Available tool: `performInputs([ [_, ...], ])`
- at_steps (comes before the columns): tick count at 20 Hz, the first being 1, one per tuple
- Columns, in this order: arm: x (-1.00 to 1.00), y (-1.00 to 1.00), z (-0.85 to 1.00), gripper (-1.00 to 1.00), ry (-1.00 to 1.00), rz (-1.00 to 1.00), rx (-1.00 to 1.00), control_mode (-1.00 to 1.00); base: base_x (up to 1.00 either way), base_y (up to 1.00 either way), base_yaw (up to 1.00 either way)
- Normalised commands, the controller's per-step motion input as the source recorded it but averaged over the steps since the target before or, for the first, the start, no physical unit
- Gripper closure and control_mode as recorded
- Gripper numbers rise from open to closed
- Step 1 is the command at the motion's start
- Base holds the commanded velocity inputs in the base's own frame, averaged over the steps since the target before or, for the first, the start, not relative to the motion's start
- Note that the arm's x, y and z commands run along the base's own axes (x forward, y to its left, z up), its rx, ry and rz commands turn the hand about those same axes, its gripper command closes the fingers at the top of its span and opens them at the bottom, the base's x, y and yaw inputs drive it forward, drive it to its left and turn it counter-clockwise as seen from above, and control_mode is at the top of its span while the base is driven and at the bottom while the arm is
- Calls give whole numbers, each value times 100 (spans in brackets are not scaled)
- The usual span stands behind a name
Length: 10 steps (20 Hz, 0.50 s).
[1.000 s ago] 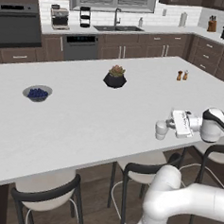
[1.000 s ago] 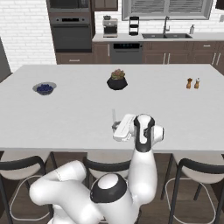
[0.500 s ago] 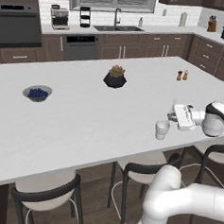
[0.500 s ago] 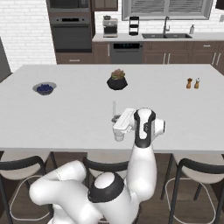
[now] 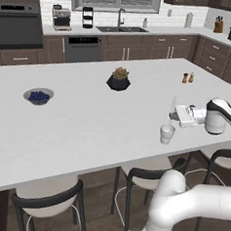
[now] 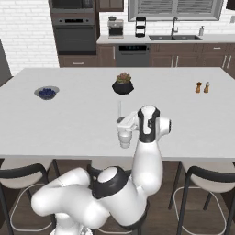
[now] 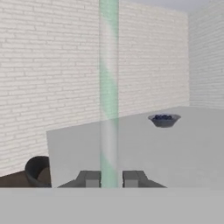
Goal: Take a straw from the drawer in front and place it inside the glass cup on the dining counter.
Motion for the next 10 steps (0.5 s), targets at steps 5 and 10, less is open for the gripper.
performInputs([
  [5,30,-9,-18,100,11,0,0,-100,0,0,0],
  [10,21,-18,-20,100,8,0,0,-100,0,0,0],
])
